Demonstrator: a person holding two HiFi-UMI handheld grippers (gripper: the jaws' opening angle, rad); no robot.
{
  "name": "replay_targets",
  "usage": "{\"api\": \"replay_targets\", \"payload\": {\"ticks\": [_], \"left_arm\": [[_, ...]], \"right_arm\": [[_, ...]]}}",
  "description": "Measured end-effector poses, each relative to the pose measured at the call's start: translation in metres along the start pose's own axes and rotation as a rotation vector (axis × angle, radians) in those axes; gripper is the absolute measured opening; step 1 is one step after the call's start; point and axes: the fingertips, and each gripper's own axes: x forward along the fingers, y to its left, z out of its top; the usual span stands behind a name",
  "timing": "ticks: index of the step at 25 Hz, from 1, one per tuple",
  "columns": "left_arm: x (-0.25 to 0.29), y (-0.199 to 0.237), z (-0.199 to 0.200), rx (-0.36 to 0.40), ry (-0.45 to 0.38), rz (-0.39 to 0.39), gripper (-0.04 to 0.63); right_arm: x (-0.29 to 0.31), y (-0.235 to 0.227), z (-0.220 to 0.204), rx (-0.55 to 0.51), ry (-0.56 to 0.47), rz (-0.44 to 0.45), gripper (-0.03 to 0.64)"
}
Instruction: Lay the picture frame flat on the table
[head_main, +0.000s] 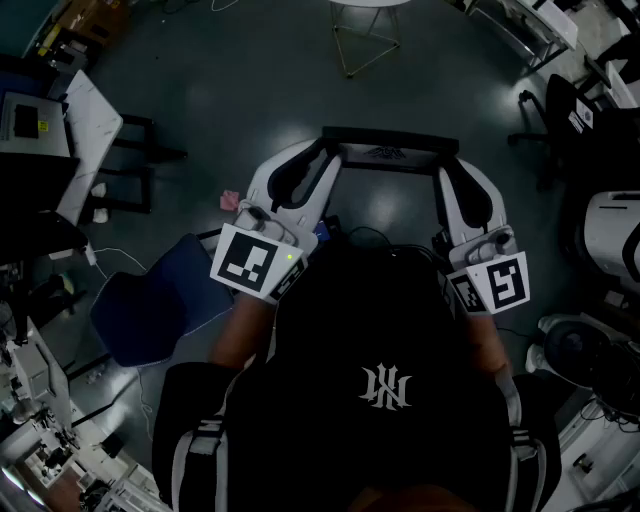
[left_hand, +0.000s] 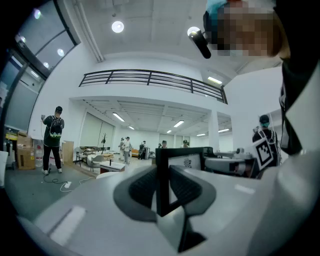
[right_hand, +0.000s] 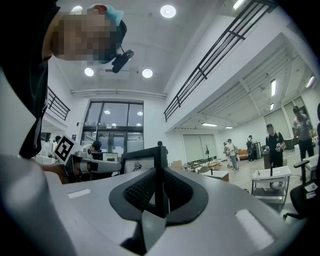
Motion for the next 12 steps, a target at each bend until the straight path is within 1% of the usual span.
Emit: {"api": "replay_targets", "payload": {"ticks": [7, 12], "left_arm": [[-0.011, 0.023, -0.01, -0.023, 0.009, 0.007, 0.075], [-0.008, 0.03, -0.014, -0.034, 0.013, -0.01, 0.075]], "right_arm": [[0.017, 0.018, -0.01, -0.029, 0.023, 0.001, 0.048], [0.023, 0.019, -0.011, -0.045, 0.038, -0.025, 0.048]]}}
